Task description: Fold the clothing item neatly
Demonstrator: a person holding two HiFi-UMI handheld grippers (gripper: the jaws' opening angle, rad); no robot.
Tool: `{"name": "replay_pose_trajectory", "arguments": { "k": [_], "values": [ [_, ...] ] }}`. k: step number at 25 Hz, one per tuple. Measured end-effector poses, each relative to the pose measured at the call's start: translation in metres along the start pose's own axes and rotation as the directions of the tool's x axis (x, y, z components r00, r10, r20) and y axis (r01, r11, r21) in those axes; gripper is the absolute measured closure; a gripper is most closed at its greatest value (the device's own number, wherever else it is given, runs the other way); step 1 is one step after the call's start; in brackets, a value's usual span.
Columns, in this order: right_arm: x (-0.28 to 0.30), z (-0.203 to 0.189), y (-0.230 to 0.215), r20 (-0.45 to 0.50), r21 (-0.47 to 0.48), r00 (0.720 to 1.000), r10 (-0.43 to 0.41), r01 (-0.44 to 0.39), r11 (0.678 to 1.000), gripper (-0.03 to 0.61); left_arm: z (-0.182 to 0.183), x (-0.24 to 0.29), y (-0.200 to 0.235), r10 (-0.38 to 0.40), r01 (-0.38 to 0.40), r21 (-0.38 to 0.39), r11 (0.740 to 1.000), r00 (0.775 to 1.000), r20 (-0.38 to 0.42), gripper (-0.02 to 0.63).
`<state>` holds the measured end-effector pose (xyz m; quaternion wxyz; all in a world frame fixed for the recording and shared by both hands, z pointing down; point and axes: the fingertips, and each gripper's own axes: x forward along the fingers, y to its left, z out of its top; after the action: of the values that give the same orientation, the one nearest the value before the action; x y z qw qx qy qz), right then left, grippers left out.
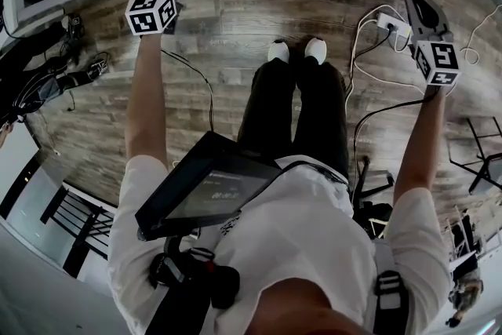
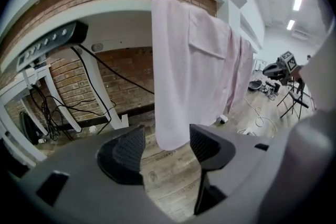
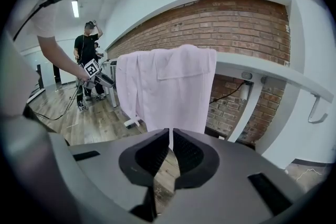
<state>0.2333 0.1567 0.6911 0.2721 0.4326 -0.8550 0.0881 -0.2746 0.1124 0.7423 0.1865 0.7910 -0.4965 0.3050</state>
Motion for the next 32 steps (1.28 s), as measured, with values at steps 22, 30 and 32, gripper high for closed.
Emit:
{"name": "replay_pose_trajectory", "arguments": {
  "k": [22, 30, 32],
  "values": [
    [0.106, -0.137, -0.055, -0.089, 0.01, 0.996, -0.03, 0.031, 0.999, 0.324, -0.083, 0.12, 0.01, -0.153, 0.159, 0.111, 0.981, 0.986, -0.061, 0.261],
    [0.124, -0.14, -0.051, -0.08, -0.002, 0.996, 0.025, -0.025, 1.0, 0.285, -0.09, 0.134, 0.008, -0.183, 0.189, 0.139, 0.972, 0.982, -0.049, 0.261],
    [0.127, -0.137, -0.049, -0.07, -0.005, 0.997, 0.042, -0.042, 0.999, 0.285, -0.085, 0.134, 0.011, -0.193, 0.198, 0.158, 0.967, 0.98, -0.045, 0.261]
  ]
}}
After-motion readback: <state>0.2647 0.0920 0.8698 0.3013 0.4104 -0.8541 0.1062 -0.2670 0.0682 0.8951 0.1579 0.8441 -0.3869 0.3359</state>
